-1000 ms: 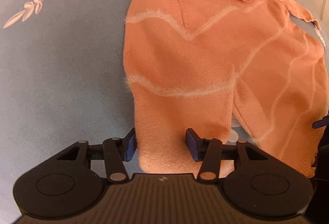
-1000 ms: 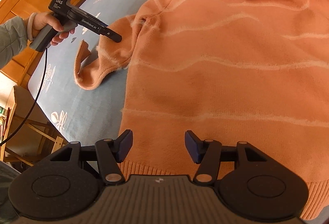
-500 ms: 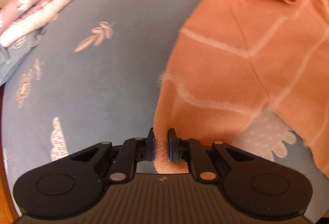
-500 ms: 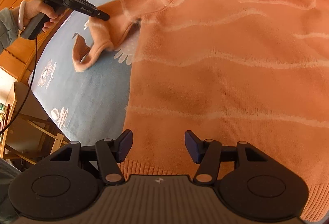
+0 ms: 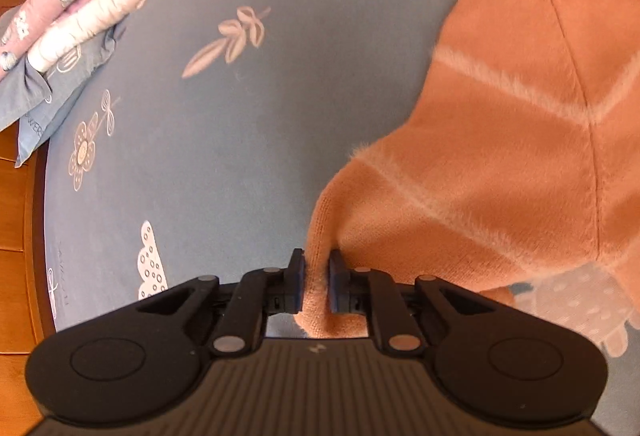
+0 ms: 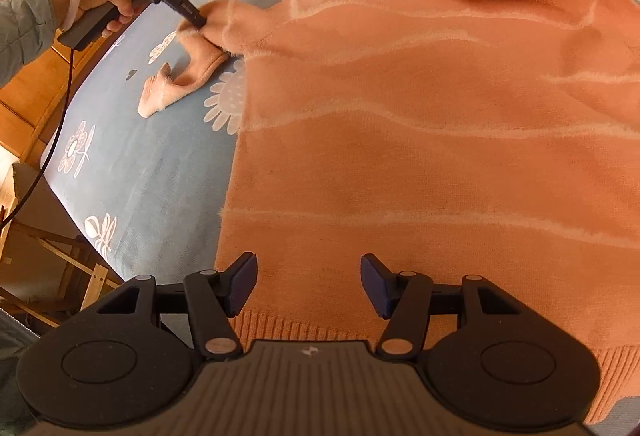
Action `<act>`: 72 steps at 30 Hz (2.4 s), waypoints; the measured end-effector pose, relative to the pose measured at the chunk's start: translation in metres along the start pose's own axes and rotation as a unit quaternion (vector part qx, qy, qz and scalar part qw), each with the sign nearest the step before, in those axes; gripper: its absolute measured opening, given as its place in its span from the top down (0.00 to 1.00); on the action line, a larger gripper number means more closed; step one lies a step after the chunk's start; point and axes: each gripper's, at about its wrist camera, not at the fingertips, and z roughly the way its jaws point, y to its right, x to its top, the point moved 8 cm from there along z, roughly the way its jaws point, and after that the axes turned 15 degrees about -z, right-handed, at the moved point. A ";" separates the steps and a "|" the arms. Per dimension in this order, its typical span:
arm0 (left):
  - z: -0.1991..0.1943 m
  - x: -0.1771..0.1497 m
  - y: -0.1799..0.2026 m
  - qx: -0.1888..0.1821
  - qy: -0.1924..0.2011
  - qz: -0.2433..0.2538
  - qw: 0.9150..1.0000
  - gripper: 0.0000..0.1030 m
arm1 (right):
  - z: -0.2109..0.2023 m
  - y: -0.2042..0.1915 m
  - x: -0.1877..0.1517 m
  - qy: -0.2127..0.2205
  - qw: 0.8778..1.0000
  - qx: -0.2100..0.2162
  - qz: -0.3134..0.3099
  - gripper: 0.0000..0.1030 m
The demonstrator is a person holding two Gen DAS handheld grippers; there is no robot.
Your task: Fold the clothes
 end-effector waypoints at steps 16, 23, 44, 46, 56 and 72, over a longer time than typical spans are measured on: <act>-0.114 -0.031 0.019 -0.143 0.102 -0.040 0.984 0.55 | -0.072 0.071 -0.027 0.037 0.991 -0.122 0.042 0.36; -0.111 -0.101 0.100 -0.261 0.023 -0.064 0.963 0.55 | -0.093 0.072 -0.048 0.041 0.988 -0.147 0.037 0.35; -0.068 -0.125 0.142 -0.311 -0.024 -0.245 0.918 0.39 | -0.039 0.149 0.140 0.021 0.891 -0.256 -0.375 0.31; -0.068 -0.124 0.146 -0.308 -0.021 -0.236 0.921 0.37 | -0.005 0.160 0.160 -0.007 0.871 -0.251 -0.422 0.29; -0.067 -0.116 0.152 -0.310 -0.044 -0.196 0.929 0.29 | 0.080 0.183 0.169 -0.105 0.782 -0.248 -0.563 0.92; -0.079 -0.078 0.158 -0.324 -0.113 -0.257 0.904 0.29 | 0.055 0.268 0.299 -0.094 0.829 -0.372 -0.407 0.90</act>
